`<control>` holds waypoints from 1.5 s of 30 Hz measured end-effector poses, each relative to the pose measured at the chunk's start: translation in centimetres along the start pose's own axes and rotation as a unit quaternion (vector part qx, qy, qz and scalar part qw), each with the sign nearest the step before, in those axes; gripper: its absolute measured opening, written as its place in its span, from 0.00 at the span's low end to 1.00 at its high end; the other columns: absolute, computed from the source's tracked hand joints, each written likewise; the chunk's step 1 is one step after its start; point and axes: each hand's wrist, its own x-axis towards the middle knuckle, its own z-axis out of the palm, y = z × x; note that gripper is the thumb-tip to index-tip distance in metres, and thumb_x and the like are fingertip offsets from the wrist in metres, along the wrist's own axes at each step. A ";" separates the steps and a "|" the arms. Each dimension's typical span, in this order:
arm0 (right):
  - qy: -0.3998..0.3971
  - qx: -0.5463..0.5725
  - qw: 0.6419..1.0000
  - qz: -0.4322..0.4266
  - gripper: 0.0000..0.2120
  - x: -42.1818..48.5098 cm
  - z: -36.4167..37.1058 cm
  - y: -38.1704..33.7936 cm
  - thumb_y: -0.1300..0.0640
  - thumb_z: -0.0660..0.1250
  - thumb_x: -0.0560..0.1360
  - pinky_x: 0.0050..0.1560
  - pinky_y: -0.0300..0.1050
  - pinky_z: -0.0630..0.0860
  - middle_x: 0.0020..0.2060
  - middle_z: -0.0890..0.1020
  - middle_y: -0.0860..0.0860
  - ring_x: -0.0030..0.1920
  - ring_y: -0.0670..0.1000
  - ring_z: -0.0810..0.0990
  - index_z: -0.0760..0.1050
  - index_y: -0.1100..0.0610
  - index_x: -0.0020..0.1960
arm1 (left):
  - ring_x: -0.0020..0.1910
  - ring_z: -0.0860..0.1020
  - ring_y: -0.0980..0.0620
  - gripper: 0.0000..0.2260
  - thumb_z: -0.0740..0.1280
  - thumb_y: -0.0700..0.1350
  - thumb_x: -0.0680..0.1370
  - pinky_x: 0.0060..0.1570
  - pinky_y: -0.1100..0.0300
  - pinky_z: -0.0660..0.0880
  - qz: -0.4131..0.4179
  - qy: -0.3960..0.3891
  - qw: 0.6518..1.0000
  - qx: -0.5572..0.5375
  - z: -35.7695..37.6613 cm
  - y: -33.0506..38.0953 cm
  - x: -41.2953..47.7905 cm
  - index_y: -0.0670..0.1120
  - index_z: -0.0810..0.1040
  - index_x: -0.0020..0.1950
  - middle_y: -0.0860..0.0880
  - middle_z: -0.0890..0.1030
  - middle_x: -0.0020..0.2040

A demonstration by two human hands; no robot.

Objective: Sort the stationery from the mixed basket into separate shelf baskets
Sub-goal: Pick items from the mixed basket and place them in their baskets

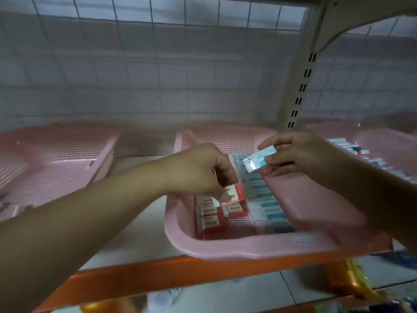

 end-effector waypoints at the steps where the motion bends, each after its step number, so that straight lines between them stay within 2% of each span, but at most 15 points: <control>1: -0.006 -0.014 1.000 0.009 0.10 0.4 -0.2 0.2 0.71 0.66 0.72 0.40 0.40 0.81 0.45 0.82 0.62 0.40 0.55 0.84 0.78 0.60 0.50 | 0.44 0.80 0.54 0.12 0.75 0.37 0.67 0.47 0.63 0.76 -0.009 -0.017 0.999 0.028 0.6 0.2 0.6 0.44 0.83 0.50 0.50 0.84 0.45; 5: -0.009 -0.025 0.999 0.047 0.10 1.9 -0.5 0.9 0.71 0.66 0.72 0.40 0.40 0.81 0.45 0.82 0.62 0.41 0.56 0.84 0.78 0.60 0.49 | 0.39 0.77 0.60 0.13 0.76 0.40 0.66 0.44 0.66 0.74 -0.049 -0.062 0.995 0.066 2.4 0.0 2.7 0.45 0.83 0.51 0.53 0.83 0.43; 7: -0.018 -0.032 0.998 0.050 0.10 2.2 -0.4 1.4 0.72 0.66 0.72 0.38 0.39 0.81 0.45 0.82 0.62 0.38 0.54 0.83 0.79 0.59 0.47 | 0.41 0.78 0.57 0.14 0.76 0.41 0.67 0.45 0.64 0.74 -0.059 -0.085 0.992 0.078 3.0 -0.1 3.6 0.44 0.83 0.51 0.52 0.82 0.43; 10: -0.039 -0.043 0.997 0.043 0.10 2.3 -0.3 1.9 0.72 0.66 0.72 0.38 0.39 0.81 0.44 0.82 0.61 0.35 0.52 0.83 0.79 0.59 0.46 | 0.39 0.76 0.57 0.14 0.76 0.42 0.67 0.41 0.65 0.73 -0.056 -0.107 0.989 0.086 3.6 -0.3 4.2 0.43 0.83 0.51 0.53 0.79 0.39; 14: -0.043 -0.035 0.998 0.032 0.10 2.4 -0.4 2.1 0.71 0.66 0.72 0.39 0.40 0.81 0.44 0.82 0.60 0.37 0.53 0.84 0.79 0.59 0.46 | 0.42 0.78 0.55 0.14 0.76 0.43 0.67 0.43 0.64 0.73 -0.050 -0.116 0.987 0.100 3.9 -0.8 4.4 0.45 0.83 0.52 0.51 0.82 0.43; 17: -0.038 -0.031 0.998 0.031 0.10 2.4 -0.5 2.2 0.71 0.66 0.72 0.38 0.39 0.81 0.44 0.83 0.61 0.36 0.52 0.83 0.79 0.59 0.47 | 0.40 0.77 0.55 0.12 0.74 0.44 0.69 0.41 0.64 0.72 -0.037 -0.119 0.985 0.118 4.0 -1.1 4.3 0.46 0.83 0.52 0.53 0.80 0.39; 22: -0.046 -0.052 0.997 0.026 0.10 2.3 -0.6 2.4 0.71 0.66 0.72 0.39 0.40 0.81 0.45 0.82 0.62 0.39 0.55 0.83 0.78 0.59 0.48 | 0.42 0.75 0.53 0.09 0.68 0.41 0.75 0.46 0.61 0.72 -0.045 -0.140 0.982 0.120 4.2 -1.6 4.4 0.38 0.81 0.52 0.45 0.81 0.44; 25: -0.046 -0.067 0.996 0.024 0.10 2.3 -0.5 2.5 0.71 0.66 0.72 0.41 0.41 0.81 0.46 0.82 0.63 0.43 0.57 0.83 0.78 0.59 0.48 | 0.40 0.76 0.57 0.09 0.71 0.41 0.73 0.44 0.63 0.72 -0.044 -0.114 0.985 0.125 4.0 -1.3 4.2 0.44 0.82 0.52 0.51 0.82 0.44; 28: -0.047 -0.077 0.996 0.019 0.10 2.3 -0.4 2.5 0.71 0.66 0.72 0.41 0.41 0.81 0.46 0.82 0.63 0.44 0.59 0.83 0.78 0.58 0.47 | 0.36 0.73 0.61 0.09 0.74 0.42 0.69 0.39 0.65 0.72 -0.042 -0.068 0.988 0.131 3.8 -1.2 4.0 0.50 0.80 0.48 0.59 0.76 0.38; 33: -0.049 -0.080 0.995 0.017 0.11 2.2 -0.4 2.5 0.71 0.66 0.72 0.41 0.41 0.80 0.47 0.81 0.62 0.43 0.58 0.83 0.78 0.57 0.46 | 0.35 0.73 0.62 0.08 0.74 0.40 0.69 0.39 0.64 0.72 -0.041 -0.068 0.990 0.118 3.9 -1.2 3.9 0.51 0.79 0.41 0.60 0.75 0.34; 36: -0.051 -0.079 0.995 0.021 0.11 2.1 -0.4 2.6 0.72 0.65 0.72 0.40 0.41 0.80 0.47 0.81 0.62 0.41 0.56 0.83 0.78 0.57 0.46 | 0.33 0.74 0.61 0.12 0.74 0.40 0.69 0.35 0.66 0.72 -0.051 -0.084 0.989 0.115 3.8 -1.2 4.1 0.53 0.74 0.35 0.58 0.75 0.33; 39: -0.053 -0.082 0.995 0.020 0.11 2.1 -0.4 2.7 0.72 0.65 0.73 0.37 0.38 0.80 0.47 0.81 0.62 0.38 0.54 0.82 0.78 0.58 0.47 | 0.29 0.76 0.58 0.11 0.74 0.39 0.69 0.30 0.69 0.72 -0.071 -0.111 0.988 0.084 3.6 -1.2 4.3 0.52 0.74 0.39 0.53 0.78 0.32; 42: -0.048 -0.084 0.995 0.020 0.11 2.2 -0.4 2.8 0.72 0.65 0.73 0.36 0.37 0.80 0.47 0.81 0.62 0.37 0.53 0.83 0.78 0.58 0.47 | 0.32 0.78 0.54 0.11 0.74 0.38 0.70 0.34 0.65 0.74 -0.071 -0.120 0.988 0.065 3.4 -1.4 4.3 0.50 0.77 0.45 0.50 0.80 0.36; 45: -0.047 -0.082 0.995 0.021 0.11 2.2 -0.5 2.9 0.72 0.65 0.73 0.34 0.36 0.81 0.47 0.81 0.61 0.37 0.53 0.83 0.78 0.58 0.47 | 0.40 0.81 0.49 0.12 0.74 0.39 0.70 0.42 0.61 0.77 -0.063 -0.122 0.988 0.072 3.4 -1.4 4.2 0.48 0.81 0.52 0.46 0.83 0.44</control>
